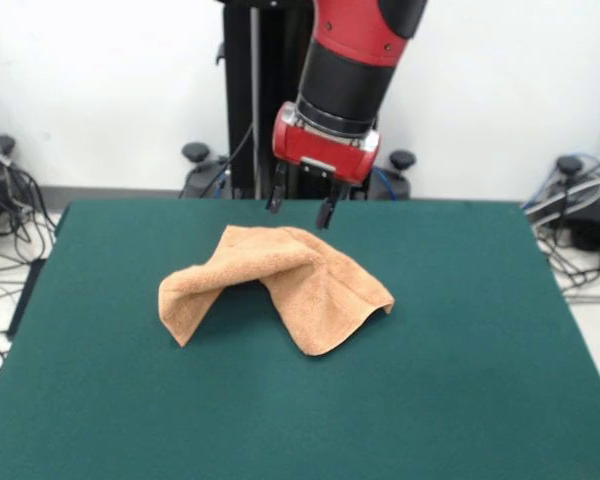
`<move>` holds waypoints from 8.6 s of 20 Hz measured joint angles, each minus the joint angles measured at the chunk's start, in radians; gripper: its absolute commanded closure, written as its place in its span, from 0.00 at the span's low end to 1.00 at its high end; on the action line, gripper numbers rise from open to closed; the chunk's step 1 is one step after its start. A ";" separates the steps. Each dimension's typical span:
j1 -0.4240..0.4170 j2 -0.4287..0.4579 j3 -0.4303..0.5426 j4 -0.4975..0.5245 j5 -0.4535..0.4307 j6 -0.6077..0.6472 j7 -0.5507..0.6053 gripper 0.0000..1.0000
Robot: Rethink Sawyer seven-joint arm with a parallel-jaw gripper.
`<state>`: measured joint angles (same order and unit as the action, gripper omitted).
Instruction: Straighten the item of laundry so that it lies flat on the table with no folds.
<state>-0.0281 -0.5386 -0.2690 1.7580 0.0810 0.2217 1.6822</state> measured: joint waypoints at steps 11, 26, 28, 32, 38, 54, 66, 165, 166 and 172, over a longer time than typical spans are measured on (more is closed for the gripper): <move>-0.286 -0.094 0.206 0.027 -0.190 0.029 -0.024 0.00; -0.204 -0.147 0.231 0.027 -0.272 0.111 -0.024 0.00; -0.185 -0.153 0.231 0.027 -0.272 0.111 -0.024 0.00; -0.153 -0.163 0.232 0.027 -0.272 0.111 -0.024 0.00; -0.158 -0.163 0.232 0.027 -0.273 0.111 -0.024 0.00; -0.156 -0.147 0.229 0.028 -0.310 0.108 -0.024 0.00; -0.151 -0.144 0.227 0.135 -0.315 -0.008 -0.024 0.00; -0.142 0.223 0.214 -0.132 -0.302 -0.240 -0.024 0.00; -0.142 0.228 0.214 -0.132 -0.302 -0.246 -0.024 0.00; -0.142 0.269 0.202 -0.132 -0.301 -0.321 -0.024 0.00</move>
<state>-0.1700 -0.2694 -0.0672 1.6259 -0.2204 -0.0992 1.6584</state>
